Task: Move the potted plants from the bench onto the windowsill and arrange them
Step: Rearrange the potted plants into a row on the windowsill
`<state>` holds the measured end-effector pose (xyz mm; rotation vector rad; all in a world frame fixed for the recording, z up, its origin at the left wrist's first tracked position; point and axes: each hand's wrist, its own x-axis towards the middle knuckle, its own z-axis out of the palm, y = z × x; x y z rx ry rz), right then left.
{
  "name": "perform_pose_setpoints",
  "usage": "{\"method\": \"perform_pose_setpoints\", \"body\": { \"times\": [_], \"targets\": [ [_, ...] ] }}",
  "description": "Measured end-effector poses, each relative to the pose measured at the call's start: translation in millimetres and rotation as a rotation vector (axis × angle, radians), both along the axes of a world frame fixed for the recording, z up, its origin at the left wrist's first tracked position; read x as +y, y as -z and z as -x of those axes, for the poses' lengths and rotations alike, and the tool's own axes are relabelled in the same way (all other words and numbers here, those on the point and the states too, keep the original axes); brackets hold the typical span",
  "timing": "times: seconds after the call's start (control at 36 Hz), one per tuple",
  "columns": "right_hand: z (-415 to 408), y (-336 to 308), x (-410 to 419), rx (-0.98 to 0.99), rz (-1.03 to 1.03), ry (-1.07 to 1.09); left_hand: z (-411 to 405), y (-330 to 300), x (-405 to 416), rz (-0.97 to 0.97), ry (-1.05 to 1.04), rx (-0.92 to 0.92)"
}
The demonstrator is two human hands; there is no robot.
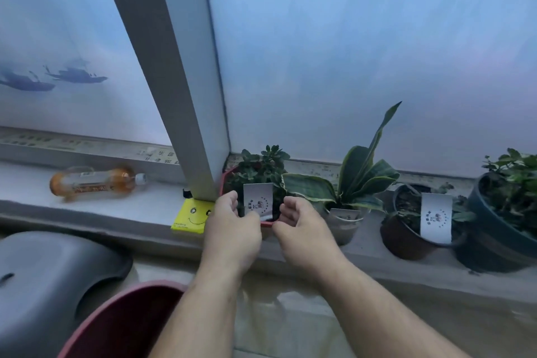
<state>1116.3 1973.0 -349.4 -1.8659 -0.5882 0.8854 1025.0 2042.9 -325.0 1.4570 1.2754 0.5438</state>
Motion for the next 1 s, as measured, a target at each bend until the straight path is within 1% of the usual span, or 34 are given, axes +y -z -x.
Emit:
{"method": "perform_pose_setpoints", "body": {
  "times": [0.17, 0.28, 0.42, 0.53, 0.58, 0.75, 0.92, 1.0],
  "targets": [
    [8.9, 2.7, 11.6, -0.040, 0.011, 0.073, -2.1, 8.0, 1.5, 0.011, 0.005, -0.022],
    [10.2, 1.0, 16.3, -0.077, 0.034, 0.092, 2.4, 9.4, 4.5, 0.034, 0.016, -0.009],
    [13.5, 1.5, 20.0, -0.113, 0.079, 0.103, 4.5, 11.8, 6.1, -0.002, 0.025, 0.044],
    [11.8, -1.9, 15.1, -0.240, 0.174, 0.138, 5.9, 20.5, 10.5, -0.009, 0.004, 0.092],
    [9.8, -5.3, 10.3, -0.305, 0.220, 0.159, 7.6, 24.8, 11.8, 0.011, 0.028, 0.090],
    [10.0, -14.1, 2.3, -0.360, 0.277, 0.051, 3.4, 21.7, 5.8, 0.051, 0.107, 0.082],
    [10.9, -18.0, 2.4, -0.381, 0.307, 0.027, 5.1, 23.6, 7.1, 0.048, 0.129, 0.124],
    [11.3, -19.9, 2.7, -0.385, 0.306, 0.025, 6.5, 22.4, 6.4, 0.061, 0.137, 0.104]
  ]
}}
